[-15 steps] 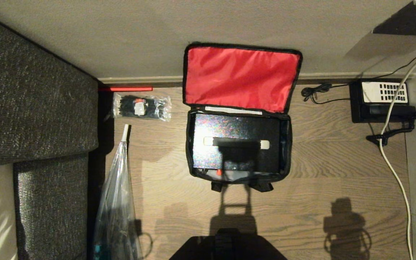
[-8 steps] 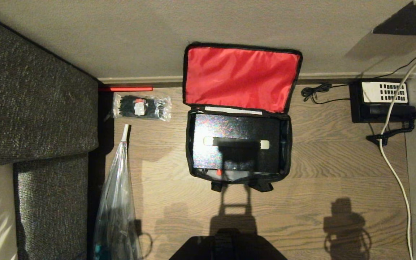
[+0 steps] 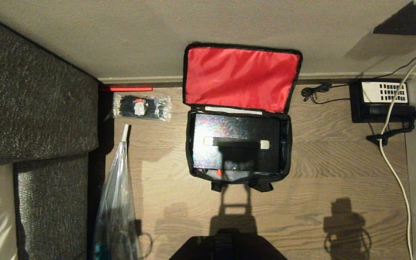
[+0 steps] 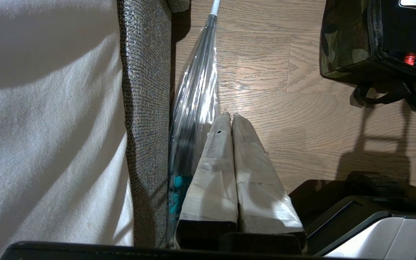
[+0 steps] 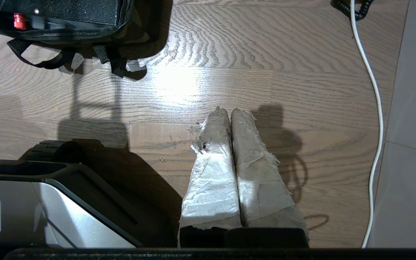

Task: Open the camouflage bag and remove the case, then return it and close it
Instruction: Grip the handle

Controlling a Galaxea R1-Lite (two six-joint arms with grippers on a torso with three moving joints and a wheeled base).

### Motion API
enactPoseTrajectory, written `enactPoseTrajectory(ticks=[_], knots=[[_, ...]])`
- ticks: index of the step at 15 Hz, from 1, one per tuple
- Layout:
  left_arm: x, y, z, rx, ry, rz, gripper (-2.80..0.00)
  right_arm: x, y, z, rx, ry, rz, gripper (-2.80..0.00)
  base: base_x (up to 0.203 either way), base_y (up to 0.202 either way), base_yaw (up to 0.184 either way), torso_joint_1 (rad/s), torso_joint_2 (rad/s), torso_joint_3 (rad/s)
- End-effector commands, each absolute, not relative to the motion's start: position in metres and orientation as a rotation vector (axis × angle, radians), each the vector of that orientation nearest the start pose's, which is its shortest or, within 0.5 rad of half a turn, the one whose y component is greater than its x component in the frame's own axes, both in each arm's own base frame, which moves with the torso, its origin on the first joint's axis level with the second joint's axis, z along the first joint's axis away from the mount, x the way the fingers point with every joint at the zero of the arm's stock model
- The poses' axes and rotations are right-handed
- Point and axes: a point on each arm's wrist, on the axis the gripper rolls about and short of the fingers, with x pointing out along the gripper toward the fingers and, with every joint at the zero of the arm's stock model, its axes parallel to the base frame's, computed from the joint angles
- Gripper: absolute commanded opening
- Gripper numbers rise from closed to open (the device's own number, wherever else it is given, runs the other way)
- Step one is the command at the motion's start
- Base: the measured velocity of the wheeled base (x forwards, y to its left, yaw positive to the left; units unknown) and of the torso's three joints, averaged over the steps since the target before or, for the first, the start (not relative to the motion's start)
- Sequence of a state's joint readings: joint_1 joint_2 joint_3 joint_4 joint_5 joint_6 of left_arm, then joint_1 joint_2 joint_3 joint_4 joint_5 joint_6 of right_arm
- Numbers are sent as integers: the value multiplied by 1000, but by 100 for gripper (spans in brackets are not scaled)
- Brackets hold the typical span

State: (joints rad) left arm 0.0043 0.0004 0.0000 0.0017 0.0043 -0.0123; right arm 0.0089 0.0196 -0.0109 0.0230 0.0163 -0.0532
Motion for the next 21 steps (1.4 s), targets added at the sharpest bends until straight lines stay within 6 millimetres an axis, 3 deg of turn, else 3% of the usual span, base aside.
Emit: enactPoseTrajectory(ticks=[1, 21], knots=[[-23, 0, 75, -12, 2, 11, -280, -22, 0, 77, -54, 35, 27, -280, 0, 0, 0, 0, 0, 0], [-23, 0, 75, -12, 1, 11, -280, -22, 0, 77, -54, 35, 27, -280, 0, 0, 0, 0, 1, 28]])
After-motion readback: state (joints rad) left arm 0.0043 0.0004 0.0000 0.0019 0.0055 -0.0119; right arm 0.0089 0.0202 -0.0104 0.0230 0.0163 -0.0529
